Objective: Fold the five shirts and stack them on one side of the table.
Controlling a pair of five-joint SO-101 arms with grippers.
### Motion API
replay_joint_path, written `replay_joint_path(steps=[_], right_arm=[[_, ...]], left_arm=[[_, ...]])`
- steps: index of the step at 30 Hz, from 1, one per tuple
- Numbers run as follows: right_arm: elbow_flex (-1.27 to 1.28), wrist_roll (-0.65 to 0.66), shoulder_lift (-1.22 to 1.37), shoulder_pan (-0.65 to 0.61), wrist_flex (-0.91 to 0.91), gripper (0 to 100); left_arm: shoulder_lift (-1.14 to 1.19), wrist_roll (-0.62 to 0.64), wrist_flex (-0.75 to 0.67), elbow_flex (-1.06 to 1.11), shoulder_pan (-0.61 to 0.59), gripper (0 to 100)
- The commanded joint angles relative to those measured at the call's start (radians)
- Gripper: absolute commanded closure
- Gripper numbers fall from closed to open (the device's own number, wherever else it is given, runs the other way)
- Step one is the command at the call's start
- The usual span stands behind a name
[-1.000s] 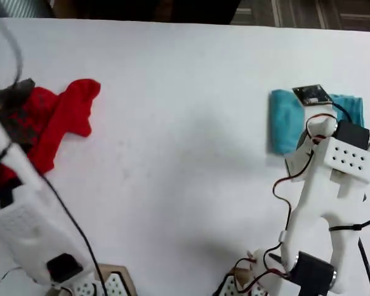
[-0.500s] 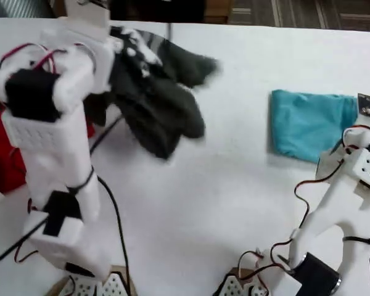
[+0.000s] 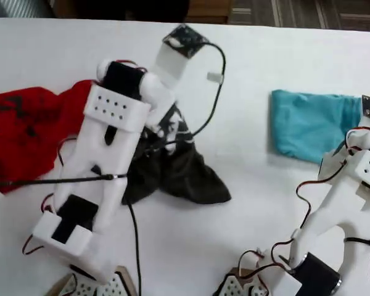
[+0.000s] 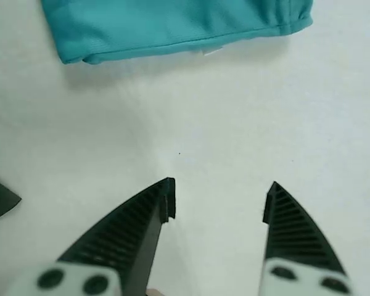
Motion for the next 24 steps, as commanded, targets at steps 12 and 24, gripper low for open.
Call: replay_joint_path(steps=[12, 24], right_arm=[[-0.009, -0.009, -0.042, -0.111, -0.045, 77.2], [-0.437, -0.232, 0.171, -0.659, -0.056, 77.2]], left_arm=[[-0.052, -0.009, 0.026, 0.054, -0.531, 82], [-0.043, -0.129, -0.212, 0.371, -0.908, 82]])
